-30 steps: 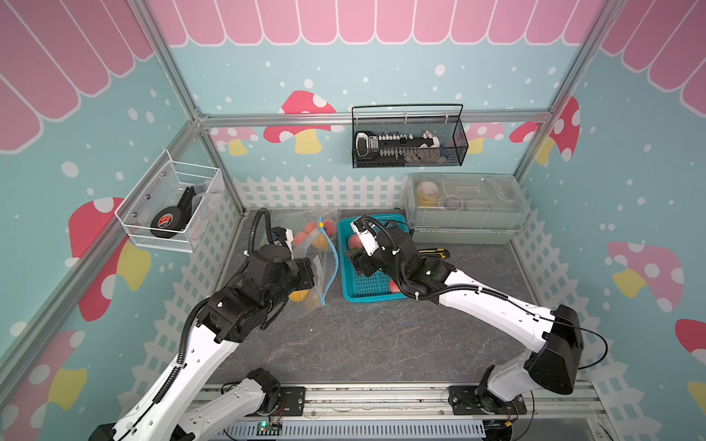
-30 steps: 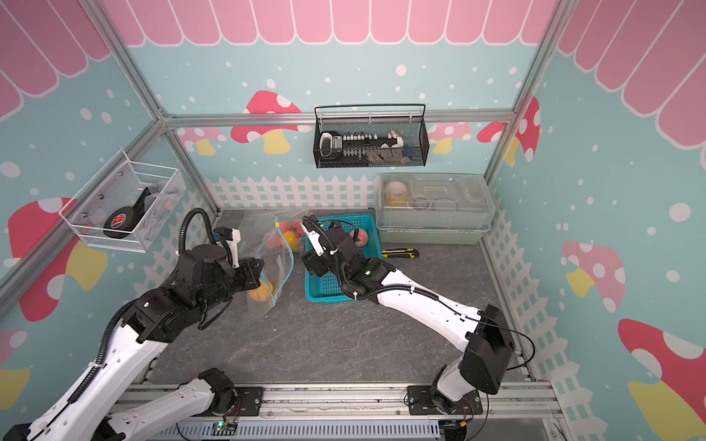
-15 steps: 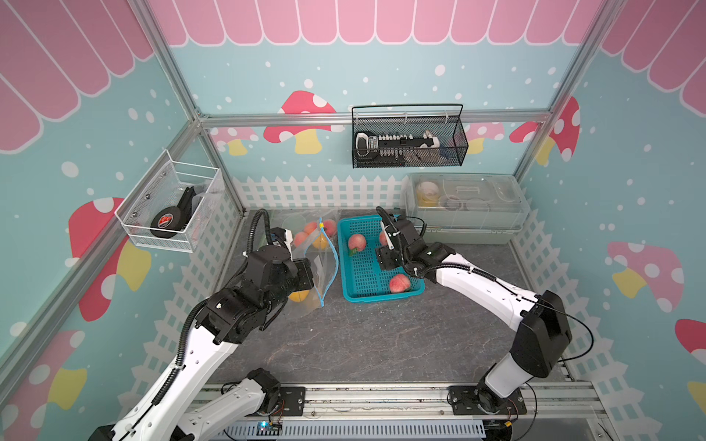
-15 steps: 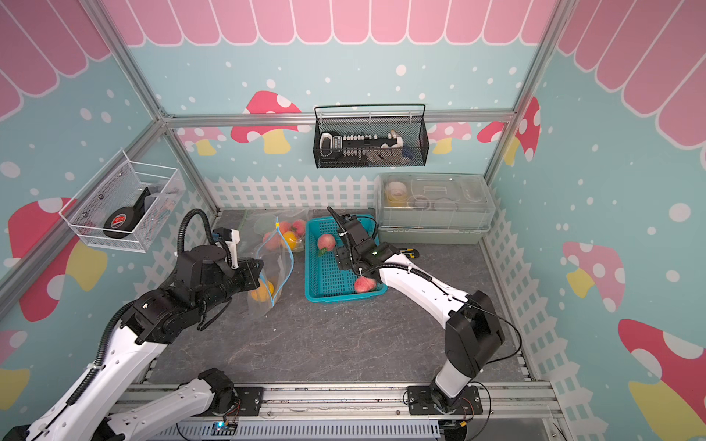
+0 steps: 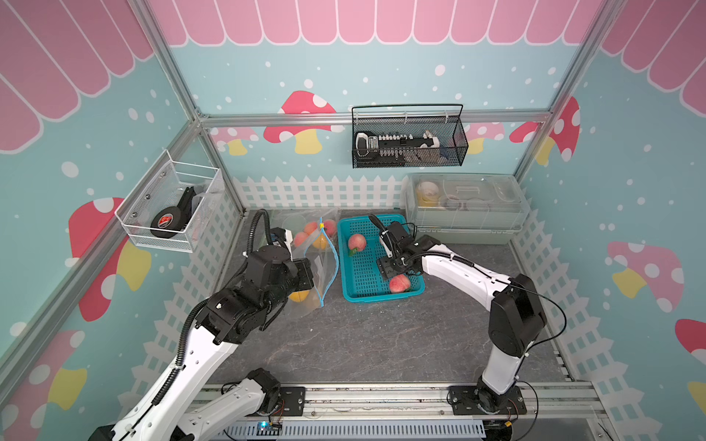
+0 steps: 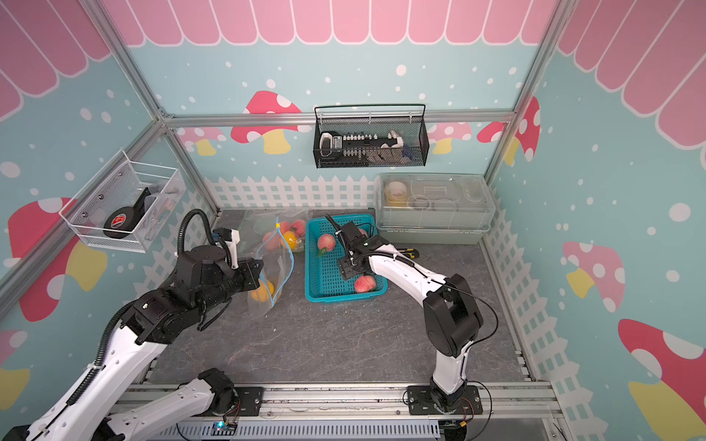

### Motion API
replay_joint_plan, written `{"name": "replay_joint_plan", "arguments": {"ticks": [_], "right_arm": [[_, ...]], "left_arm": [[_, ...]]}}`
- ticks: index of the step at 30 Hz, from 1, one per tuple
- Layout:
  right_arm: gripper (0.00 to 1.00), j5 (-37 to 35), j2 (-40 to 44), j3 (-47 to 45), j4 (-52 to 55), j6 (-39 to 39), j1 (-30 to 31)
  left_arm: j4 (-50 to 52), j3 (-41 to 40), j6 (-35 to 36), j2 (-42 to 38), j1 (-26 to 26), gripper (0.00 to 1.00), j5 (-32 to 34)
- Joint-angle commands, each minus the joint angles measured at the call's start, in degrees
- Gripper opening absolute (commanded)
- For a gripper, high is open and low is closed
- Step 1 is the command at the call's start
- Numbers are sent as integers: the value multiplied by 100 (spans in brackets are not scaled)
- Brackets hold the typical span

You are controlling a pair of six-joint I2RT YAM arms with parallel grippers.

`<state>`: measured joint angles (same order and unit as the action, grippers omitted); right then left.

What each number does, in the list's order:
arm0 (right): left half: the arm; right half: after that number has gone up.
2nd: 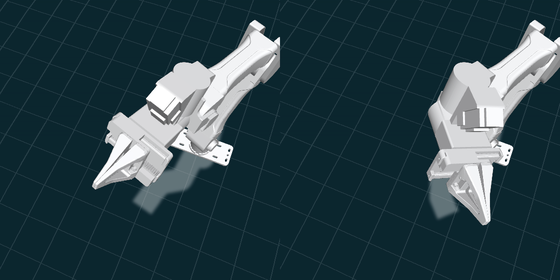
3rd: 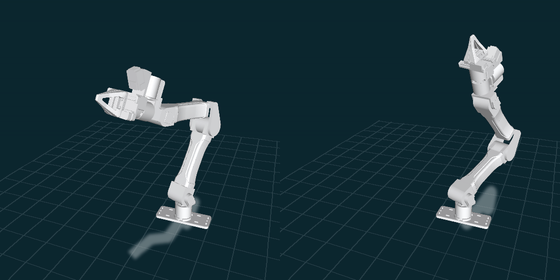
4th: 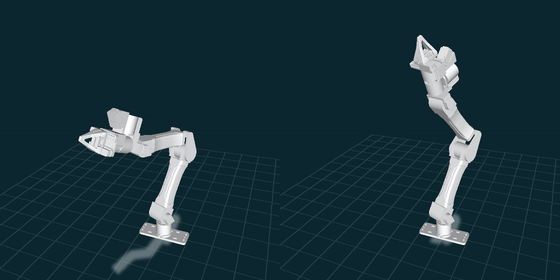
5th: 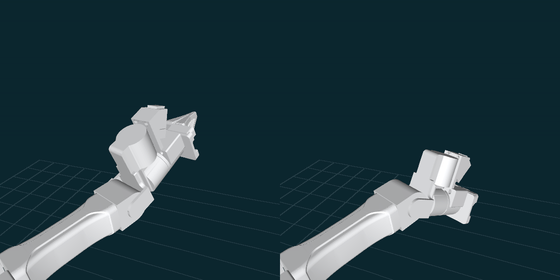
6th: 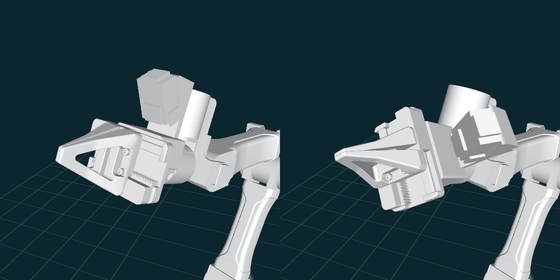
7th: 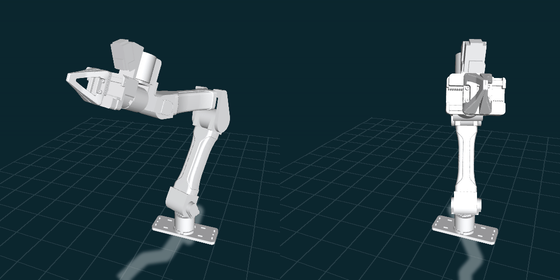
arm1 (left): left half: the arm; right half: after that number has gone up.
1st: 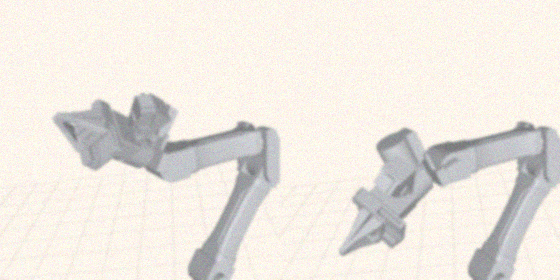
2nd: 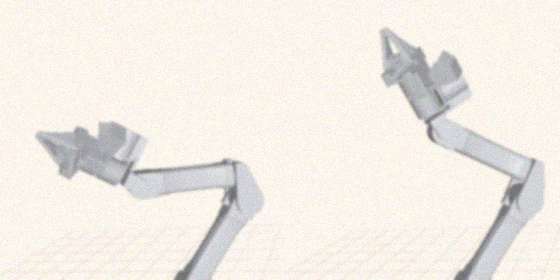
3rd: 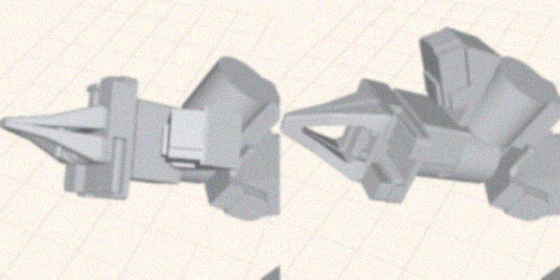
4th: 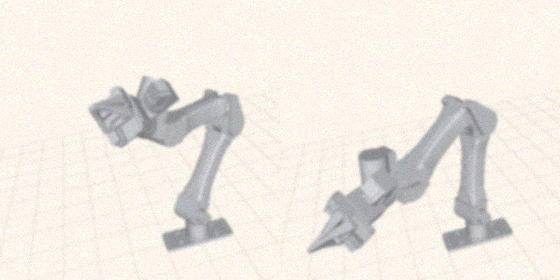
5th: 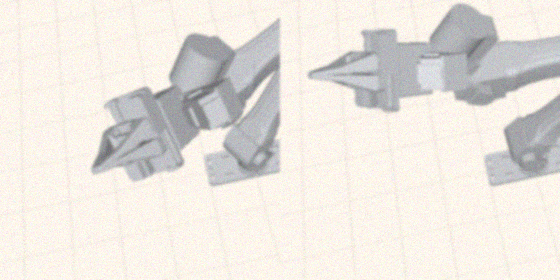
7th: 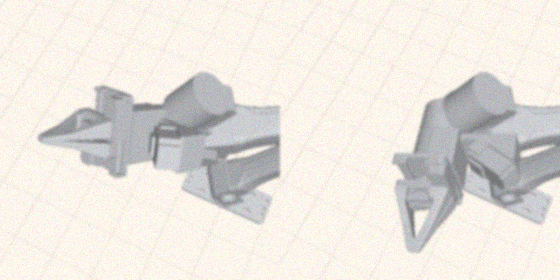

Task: Place the peach in a zip-top bag and seal the zipper
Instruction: Pick up the peach from the basket.

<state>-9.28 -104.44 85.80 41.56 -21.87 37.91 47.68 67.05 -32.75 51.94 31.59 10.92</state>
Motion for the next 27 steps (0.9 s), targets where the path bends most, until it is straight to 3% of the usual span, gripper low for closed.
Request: {"name": "replay_joint_plan", "arguments": {"ticks": [1,22,27], "right_arm": [[77,62,-217,182,369,-19,-25],[78,-180,-1054,172,520,-162,-108],[74,-79,-1143,223,516,-150,-107]], "left_arm": [[-82,-62,23,-114,15,0,142],[-73,-133,36,-202,14,0,190],[-75,-137,32,-215,22,0,202]]}}
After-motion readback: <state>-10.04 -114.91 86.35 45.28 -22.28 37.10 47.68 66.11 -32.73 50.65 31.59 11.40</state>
